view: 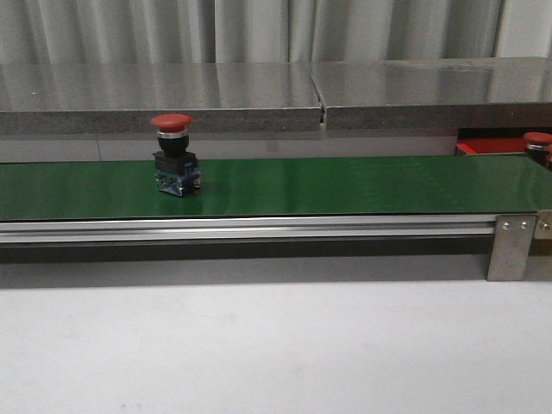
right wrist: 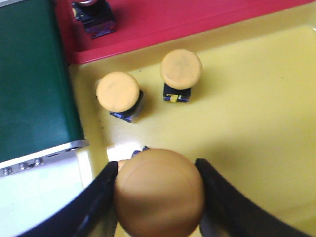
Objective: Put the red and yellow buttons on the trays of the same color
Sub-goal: 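Lower the yellow button into the yellow tray and release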
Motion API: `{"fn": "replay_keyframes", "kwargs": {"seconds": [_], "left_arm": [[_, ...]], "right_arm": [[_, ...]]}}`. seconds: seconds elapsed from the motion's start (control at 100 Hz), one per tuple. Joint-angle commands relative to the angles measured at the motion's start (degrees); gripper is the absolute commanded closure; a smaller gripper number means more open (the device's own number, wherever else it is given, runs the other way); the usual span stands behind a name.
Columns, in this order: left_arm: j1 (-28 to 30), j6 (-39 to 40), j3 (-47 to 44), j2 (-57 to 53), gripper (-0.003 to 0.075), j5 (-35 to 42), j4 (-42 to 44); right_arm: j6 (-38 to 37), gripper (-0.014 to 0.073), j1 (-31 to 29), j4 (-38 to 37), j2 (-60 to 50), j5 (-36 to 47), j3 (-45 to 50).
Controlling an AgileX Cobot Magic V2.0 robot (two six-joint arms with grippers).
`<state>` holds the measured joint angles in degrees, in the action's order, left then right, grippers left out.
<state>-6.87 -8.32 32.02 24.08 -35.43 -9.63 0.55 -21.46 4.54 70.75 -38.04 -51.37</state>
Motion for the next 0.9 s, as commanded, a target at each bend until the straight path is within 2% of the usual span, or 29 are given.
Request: {"fn": "replay_keyframes", "kwargs": {"seconds": [0.0, 0.23, 0.64, 0.89], "left_arm": [[-0.5, 0.0, 1.6, 0.3, 0.0739, 3.8, -1.0], [-0.5, 0.0, 1.6, 0.3, 0.0739, 3.8, -1.0], [-0.5, 0.0, 1.6, 0.3, 0.0739, 3.8, -1.0], [-0.5, 0.0, 1.6, 0.3, 0.0739, 3.8, -1.0]], "right_arm": [[-0.6, 0.0380, -1.5, -0.3, -1.7, 5.0, -0.8], [-1.3, 0.0380, -4.1, -0.3, 1.0, 7.2, -0.6], [-1.6, 0.0380, -4.1, 1.5, 11.2, 13.8, -0.6], [-1.6, 0.0379, -4.1, 1.7, 15.9, 14.7, -0.6]]}}
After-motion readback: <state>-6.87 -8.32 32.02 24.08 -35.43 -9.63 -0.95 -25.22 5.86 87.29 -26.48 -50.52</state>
